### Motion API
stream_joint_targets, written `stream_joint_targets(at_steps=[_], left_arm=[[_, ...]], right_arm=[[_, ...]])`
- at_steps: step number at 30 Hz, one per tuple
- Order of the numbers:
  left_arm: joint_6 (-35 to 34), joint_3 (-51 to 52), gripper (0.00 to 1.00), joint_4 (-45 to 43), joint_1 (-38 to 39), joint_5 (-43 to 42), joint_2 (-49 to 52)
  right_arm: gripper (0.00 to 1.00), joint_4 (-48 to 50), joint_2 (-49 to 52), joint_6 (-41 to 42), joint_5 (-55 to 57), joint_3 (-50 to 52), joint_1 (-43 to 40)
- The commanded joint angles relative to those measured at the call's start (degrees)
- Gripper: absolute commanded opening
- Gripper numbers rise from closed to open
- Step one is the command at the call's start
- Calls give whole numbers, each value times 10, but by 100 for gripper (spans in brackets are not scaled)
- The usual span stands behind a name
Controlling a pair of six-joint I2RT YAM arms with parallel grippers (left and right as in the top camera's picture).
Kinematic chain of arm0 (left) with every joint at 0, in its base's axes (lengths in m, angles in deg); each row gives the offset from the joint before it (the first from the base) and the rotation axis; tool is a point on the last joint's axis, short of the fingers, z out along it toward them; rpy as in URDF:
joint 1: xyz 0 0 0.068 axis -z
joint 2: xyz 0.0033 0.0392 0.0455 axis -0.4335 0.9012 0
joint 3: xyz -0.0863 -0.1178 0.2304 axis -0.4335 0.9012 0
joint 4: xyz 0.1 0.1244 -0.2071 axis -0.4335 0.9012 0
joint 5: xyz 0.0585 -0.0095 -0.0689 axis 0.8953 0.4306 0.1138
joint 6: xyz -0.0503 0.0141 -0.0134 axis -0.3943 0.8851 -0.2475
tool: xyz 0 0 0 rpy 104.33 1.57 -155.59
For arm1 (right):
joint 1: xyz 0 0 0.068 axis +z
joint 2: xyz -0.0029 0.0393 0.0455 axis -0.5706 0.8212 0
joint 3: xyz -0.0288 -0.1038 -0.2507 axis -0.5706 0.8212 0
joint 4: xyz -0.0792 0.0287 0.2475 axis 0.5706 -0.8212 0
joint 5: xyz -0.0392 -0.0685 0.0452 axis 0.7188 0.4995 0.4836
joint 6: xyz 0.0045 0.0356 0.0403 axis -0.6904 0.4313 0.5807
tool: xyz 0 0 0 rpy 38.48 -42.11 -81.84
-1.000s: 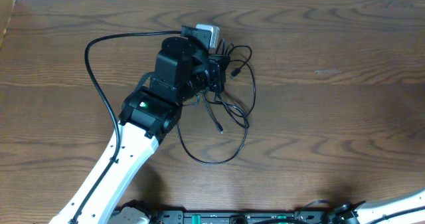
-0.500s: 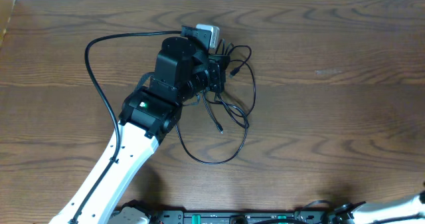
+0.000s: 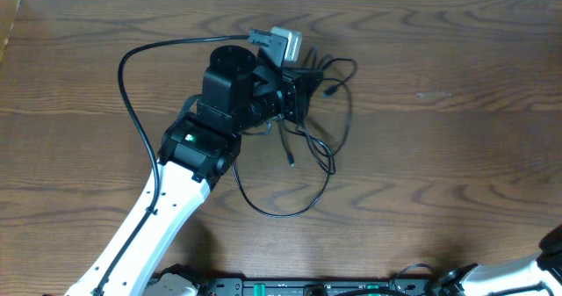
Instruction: Untangle cables
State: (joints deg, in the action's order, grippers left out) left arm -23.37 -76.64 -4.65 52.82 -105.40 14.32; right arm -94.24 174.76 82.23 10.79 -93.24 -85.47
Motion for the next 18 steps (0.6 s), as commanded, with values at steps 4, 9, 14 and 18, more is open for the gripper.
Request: stream_joint_targets(at_steps=[4,9,14,18], left_arm=[[-29,-1,9,-69,2,-187,1],[-31,-1,17,-76,2,-209,1],[-41,-1,33,-98,2,-252,1],[-48,-1,33,-94,2,-252,1]], right_arm=[[81,-34,2,-105,-175,23,121],[83,-64,2,-92,-173,46,223],[84,-76,2,-96,-145,70,320],[83,-90,2,-84,-89,73,364]])
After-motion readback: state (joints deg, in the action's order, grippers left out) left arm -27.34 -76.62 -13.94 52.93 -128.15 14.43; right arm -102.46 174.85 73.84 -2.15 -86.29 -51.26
